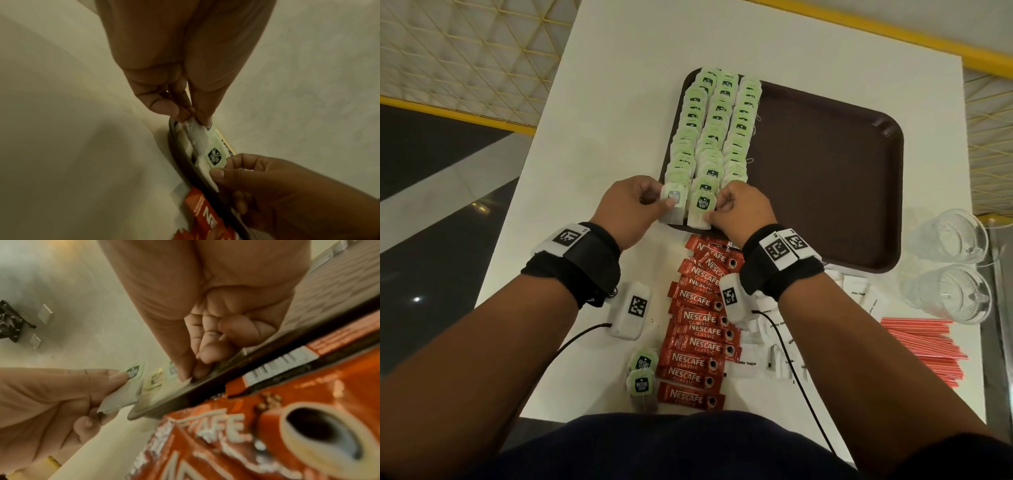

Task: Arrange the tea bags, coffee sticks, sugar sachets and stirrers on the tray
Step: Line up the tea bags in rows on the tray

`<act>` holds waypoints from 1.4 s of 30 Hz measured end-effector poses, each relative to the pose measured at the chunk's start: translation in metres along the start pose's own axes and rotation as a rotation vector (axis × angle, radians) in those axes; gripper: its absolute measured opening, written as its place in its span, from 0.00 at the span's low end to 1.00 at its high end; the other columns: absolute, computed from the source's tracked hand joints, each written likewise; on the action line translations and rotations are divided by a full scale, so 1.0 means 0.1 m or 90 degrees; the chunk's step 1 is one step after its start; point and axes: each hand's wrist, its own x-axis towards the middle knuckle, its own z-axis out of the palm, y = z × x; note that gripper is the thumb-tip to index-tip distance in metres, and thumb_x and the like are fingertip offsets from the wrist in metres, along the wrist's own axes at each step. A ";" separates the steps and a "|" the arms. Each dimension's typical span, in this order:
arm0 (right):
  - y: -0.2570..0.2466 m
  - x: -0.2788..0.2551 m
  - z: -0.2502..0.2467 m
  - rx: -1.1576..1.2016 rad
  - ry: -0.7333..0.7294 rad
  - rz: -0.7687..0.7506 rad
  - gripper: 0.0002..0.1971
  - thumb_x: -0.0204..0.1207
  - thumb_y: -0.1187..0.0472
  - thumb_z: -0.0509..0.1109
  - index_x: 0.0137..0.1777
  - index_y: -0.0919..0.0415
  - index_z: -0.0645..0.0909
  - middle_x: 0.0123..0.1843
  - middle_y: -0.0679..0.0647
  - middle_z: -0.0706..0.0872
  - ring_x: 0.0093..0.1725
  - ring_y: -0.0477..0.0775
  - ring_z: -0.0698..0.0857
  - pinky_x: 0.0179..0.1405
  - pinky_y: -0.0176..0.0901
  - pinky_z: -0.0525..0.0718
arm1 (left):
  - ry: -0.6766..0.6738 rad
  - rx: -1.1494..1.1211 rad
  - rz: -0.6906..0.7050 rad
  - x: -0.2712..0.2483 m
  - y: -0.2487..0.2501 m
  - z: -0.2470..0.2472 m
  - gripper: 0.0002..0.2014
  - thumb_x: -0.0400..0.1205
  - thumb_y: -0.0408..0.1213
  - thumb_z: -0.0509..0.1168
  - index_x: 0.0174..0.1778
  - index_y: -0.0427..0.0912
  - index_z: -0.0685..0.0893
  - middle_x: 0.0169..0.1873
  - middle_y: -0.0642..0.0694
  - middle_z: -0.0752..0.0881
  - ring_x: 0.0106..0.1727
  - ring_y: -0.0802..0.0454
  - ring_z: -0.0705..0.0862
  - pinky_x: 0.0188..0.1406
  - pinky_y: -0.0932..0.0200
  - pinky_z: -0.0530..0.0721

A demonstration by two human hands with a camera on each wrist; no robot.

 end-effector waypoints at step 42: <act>-0.25 -1.84 0.92 -0.483 -0.260 -0.360 0.27 0.71 0.40 0.73 0.63 0.58 0.74 0.62 0.56 0.77 0.63 0.60 0.76 0.60 0.55 0.76 | -0.063 0.212 -0.048 -1.83 -0.59 -0.22 0.06 0.85 0.43 0.65 0.54 0.48 0.84 0.43 0.62 0.80 0.42 0.68 0.78 0.37 0.77 0.71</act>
